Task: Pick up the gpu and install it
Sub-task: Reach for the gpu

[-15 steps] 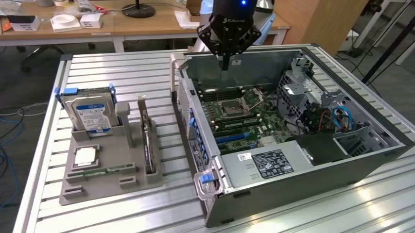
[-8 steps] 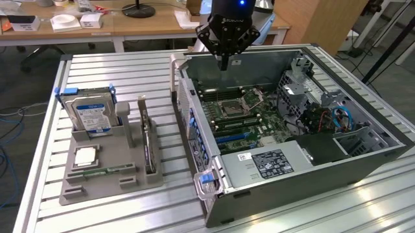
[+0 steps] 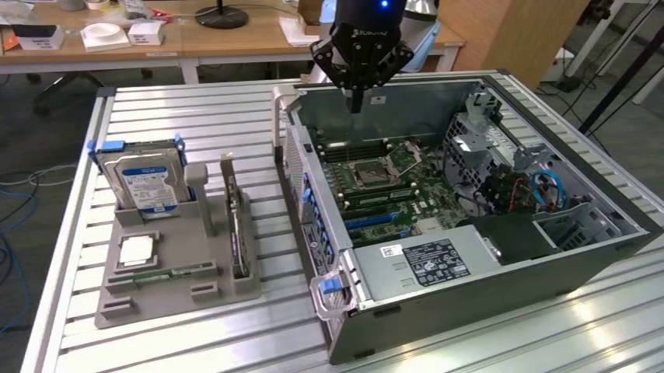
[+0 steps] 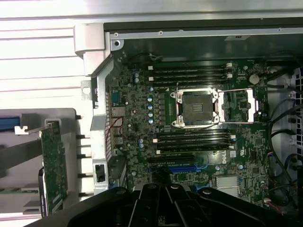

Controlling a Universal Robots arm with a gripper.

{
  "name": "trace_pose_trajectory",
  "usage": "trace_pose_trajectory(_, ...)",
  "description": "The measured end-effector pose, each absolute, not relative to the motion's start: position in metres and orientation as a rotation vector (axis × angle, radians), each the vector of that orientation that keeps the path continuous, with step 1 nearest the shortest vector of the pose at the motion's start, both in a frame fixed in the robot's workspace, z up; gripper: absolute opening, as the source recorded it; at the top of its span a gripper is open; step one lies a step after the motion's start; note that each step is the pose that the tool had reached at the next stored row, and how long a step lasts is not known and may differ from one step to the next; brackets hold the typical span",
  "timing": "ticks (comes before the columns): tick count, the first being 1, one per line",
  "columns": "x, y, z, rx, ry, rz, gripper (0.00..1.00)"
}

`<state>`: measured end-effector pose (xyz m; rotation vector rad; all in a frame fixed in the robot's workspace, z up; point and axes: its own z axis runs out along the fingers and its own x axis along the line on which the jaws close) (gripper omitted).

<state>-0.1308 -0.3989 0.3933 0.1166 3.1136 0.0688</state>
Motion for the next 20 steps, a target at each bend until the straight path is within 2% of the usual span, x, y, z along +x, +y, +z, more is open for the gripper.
trace_pose_trajectory(20,-0.1397,-0.3989,0.3933,0.117,3.114,0.069,0.11)
